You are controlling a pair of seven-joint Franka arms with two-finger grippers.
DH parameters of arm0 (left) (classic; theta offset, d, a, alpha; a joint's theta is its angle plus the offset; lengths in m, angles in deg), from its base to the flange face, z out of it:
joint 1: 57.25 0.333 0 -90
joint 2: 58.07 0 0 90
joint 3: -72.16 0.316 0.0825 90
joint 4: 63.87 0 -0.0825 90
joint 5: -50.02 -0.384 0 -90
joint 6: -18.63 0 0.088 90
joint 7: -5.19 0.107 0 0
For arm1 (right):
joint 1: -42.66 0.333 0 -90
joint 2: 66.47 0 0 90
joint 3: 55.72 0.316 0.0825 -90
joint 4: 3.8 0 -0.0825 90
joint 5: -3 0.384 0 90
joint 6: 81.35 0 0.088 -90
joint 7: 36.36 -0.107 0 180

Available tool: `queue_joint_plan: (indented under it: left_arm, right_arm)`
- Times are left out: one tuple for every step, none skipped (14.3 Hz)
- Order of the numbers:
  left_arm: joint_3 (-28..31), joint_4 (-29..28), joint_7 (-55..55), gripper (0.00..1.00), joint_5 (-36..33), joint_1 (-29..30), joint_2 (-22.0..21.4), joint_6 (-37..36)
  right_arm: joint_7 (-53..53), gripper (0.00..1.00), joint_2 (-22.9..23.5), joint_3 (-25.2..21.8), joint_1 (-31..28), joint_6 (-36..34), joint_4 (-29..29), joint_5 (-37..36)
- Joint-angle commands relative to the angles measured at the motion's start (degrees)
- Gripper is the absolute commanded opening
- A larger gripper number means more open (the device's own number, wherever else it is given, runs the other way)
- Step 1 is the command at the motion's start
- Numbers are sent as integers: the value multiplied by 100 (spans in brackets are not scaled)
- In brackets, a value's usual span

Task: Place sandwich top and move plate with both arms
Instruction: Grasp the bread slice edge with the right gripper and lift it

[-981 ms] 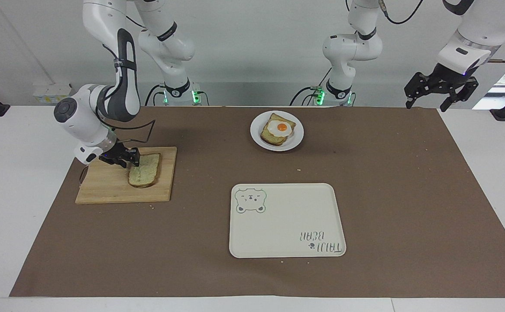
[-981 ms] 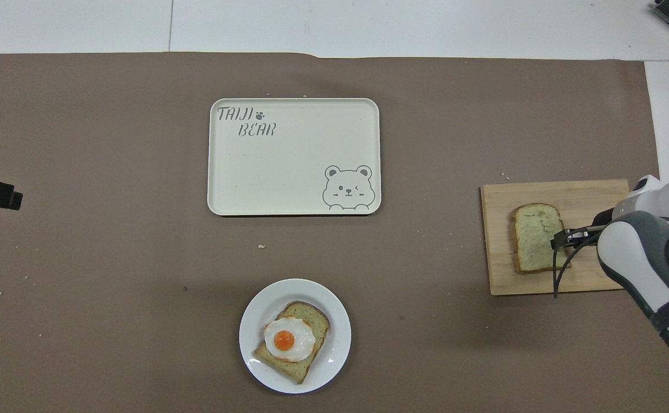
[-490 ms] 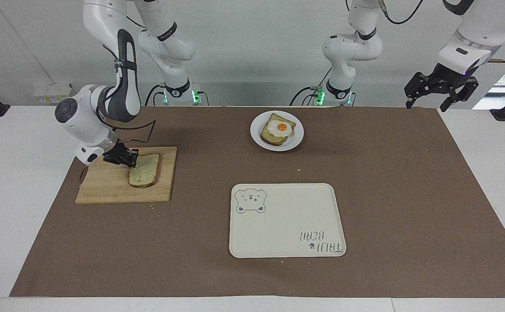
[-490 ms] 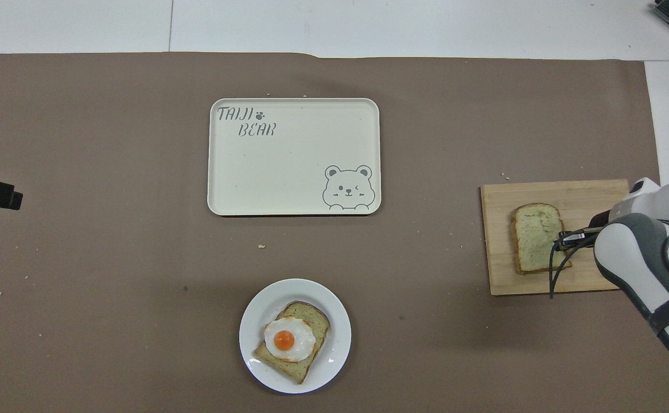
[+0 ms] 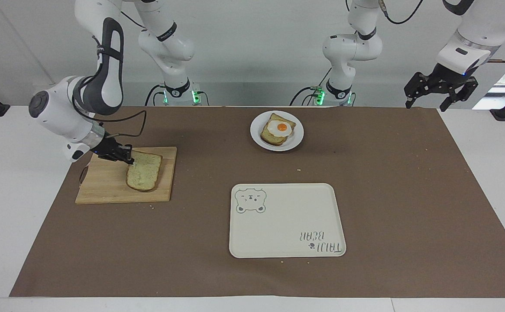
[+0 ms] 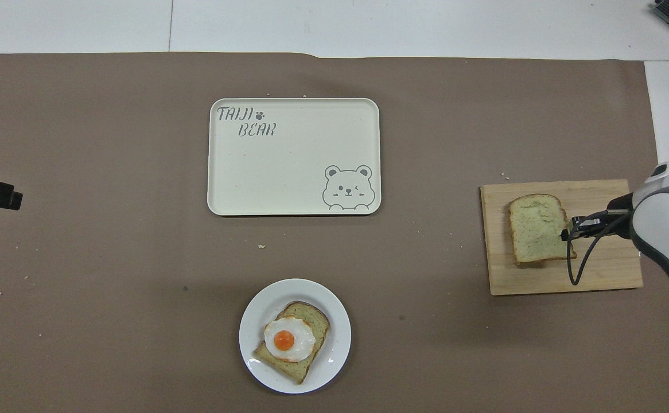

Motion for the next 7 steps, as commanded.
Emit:
queue_joint_plan:
  left_arm:
    - [-55,137,-19,100,39,87,17,-250]
    - [-55,137,-19,100,39,87,0,-346]
    - [-55,137,-19,100,39,78,-1,-391]
    - [-55,137,-27,100,39,78,-1,-391]
    - [-64,137,-27,100,39,70,-1,-391]
    - [-64,137,-45,100,39,17,-1,-365]
    - [-90,137,-27,100,39,-1,-1,-365]
  right_arm:
    - [47,0,41,61,-64,-408,-313,413]
    - [56,0,41,70,-64,-479,-331,798]
    - [39,0,32,61,-55,-714,-340,1211]
    - [30,0,-12,61,-29,-891,-331,1432]
    - [30,0,-21,79,-3,-927,-322,1522]
    - [30,0,-30,122,33,-945,-296,1636]
    - [30,0,-38,158,137,-989,-278,1767]
